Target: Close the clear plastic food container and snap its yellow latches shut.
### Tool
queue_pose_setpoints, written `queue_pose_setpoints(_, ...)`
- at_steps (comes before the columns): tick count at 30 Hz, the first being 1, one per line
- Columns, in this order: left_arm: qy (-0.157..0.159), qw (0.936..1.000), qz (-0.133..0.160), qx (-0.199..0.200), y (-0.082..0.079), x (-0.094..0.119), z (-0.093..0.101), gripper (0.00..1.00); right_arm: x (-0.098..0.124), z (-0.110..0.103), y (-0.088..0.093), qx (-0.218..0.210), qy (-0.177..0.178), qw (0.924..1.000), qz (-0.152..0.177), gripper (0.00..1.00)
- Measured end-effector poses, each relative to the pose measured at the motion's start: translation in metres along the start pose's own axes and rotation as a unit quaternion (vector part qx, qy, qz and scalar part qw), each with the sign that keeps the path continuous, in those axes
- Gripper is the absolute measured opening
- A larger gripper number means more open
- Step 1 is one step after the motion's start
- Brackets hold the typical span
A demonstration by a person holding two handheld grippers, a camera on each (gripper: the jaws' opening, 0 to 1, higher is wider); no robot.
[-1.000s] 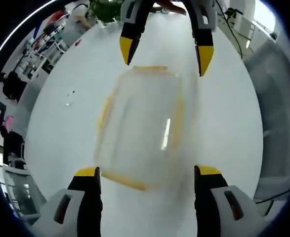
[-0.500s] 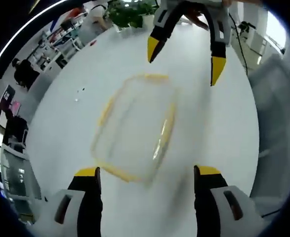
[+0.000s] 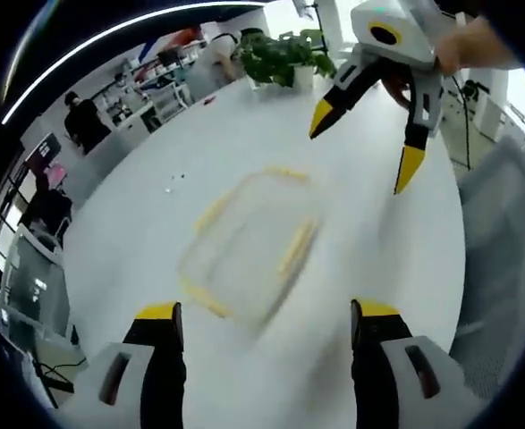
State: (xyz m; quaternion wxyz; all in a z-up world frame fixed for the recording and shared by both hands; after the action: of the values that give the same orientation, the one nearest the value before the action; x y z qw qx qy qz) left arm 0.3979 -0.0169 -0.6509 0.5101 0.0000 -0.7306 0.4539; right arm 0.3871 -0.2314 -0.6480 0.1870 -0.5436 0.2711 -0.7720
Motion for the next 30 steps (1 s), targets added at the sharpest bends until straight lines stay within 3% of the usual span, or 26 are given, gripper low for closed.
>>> queue_pose_setpoints(8, -0.01, 0.9983, 0.043, 0.037, 0.016, 0.017, 0.015, 0.76, 0.015, -0.016, 0.006, -0.015, 0.026, 0.9993, 0.02, 0.67)
queue_pose_setpoints(17, -0.026, 0.9976, 0.05, 0.042, 0.051, 0.038, 0.033, 0.77, 0.028, -0.038, 0.019, -0.043, 0.047, 0.9975, 0.031, 0.67)
queue_pose_setpoints(20, -0.015, 0.9938, 0.073, 0.083, 0.061, 0.043, 0.043, 0.77, 0.036, -0.043, 0.022, -0.045, 0.062, 0.9963, 0.038, 0.67)
queue_pose_setpoints(23, -0.022, 0.9951, 0.064, 0.072, 0.072, 0.046, 0.05, 0.77, 0.044, -0.047, 0.024, -0.059, 0.076, 0.994, 0.051, 0.67)
queue_pose_setpoints(30, -0.024, 0.9922, 0.085, 0.087, 0.084, 0.057, 0.069, 0.78, 0.057, -0.065, 0.037, -0.066, 0.1, 0.9912, 0.056, 0.67)
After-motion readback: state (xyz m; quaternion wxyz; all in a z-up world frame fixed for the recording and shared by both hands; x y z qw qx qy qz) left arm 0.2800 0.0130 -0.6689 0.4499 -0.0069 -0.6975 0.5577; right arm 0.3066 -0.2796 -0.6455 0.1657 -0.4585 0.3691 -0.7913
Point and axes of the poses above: the point that each gripper's makers call its tool centre point, and the gripper's own axes: x roughly backward along the fingers, z roughly to its right, y roughly out of its underside, the point moved 7 cm from there along x, roughly backward along the fingers, and after that the axes turned 12 degrees about x, right-handed, at the moved point
